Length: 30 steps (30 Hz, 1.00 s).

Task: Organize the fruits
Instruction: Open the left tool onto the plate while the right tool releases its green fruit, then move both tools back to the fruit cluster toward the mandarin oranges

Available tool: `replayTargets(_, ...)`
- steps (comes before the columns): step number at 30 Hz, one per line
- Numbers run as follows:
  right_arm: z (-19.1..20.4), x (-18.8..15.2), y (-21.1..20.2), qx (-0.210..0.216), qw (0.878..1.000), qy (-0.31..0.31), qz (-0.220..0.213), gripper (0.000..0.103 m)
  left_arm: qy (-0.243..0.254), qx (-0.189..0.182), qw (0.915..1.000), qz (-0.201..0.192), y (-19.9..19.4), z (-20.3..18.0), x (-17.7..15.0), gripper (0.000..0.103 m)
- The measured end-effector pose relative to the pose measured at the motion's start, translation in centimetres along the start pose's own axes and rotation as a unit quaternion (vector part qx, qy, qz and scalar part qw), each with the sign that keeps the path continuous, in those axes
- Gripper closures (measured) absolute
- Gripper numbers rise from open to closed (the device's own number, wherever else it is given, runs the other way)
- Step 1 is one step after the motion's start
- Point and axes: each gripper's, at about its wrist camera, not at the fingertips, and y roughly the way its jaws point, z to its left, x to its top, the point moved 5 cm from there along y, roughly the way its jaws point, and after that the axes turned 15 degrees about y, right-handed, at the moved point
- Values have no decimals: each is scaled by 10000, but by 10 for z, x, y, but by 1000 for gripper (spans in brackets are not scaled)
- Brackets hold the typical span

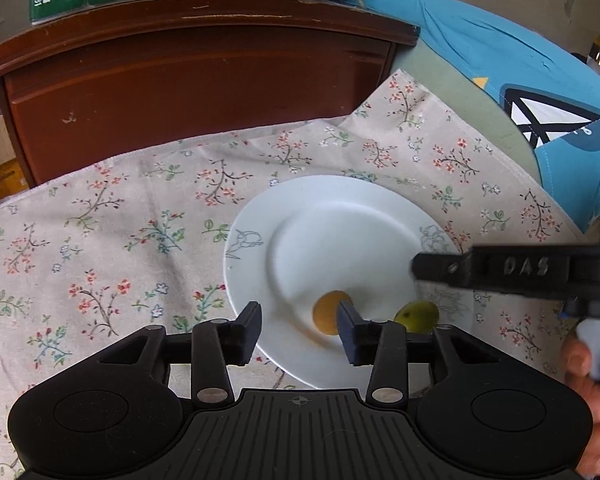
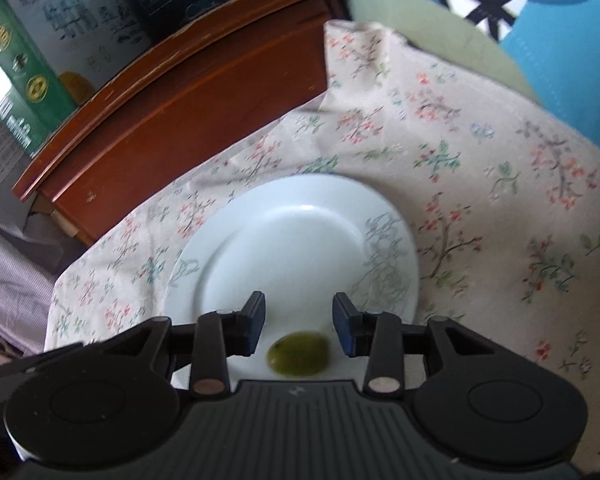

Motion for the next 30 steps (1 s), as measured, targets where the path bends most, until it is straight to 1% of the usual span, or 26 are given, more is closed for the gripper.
replayTargets(2,-6,7,-2,-192,9996,38,-212,63,-67,80,9999,22,-1,5,-2,59)
replayTargets(4,-14,11,-3,-519,9978,57,-397,61,-147,168,9997,38,-2,10,-4,56)
replayTargets(5,-17,11,-2,-602,9973,88,-411,59,-163,197,9997,52,-2,11,-5,56)
replayTargets(7,-22,11,5,-677,9972,196,-245,59,-171,235,9995,103,-1,13,-7,56)
replayTargets(9,-27,8,11,-625,9975,331,-45,59,-163,264,9994,168,0,13,-11,56)
replayTargets(10,-26,6,12,-589,9977,335,-10,59,-155,299,9992,207,1,13,-13,55)
replayTargets(12,-21,4,13,-606,9980,159,-7,56,-130,393,9987,289,3,14,-17,55)
replayTargets(13,-20,3,13,-605,9981,118,-9,55,-128,424,9986,304,3,15,-19,54)
replayTargets(14,-20,2,13,-580,9983,111,-9,52,-150,440,9985,295,3,16,-20,50)
replayTargets(26,-2,-12,17,-391,9985,-357,161,52,-417,551,9972,295,-13,31,-24,48)
replayTargets(28,-1,-14,17,-360,9985,-362,201,52,-422,598,9969,287,-20,31,-23,45)
replayTargets(30,1,-16,17,-331,9984,-388,251,52,-437,657,9965,263,-28,31,-23,37)
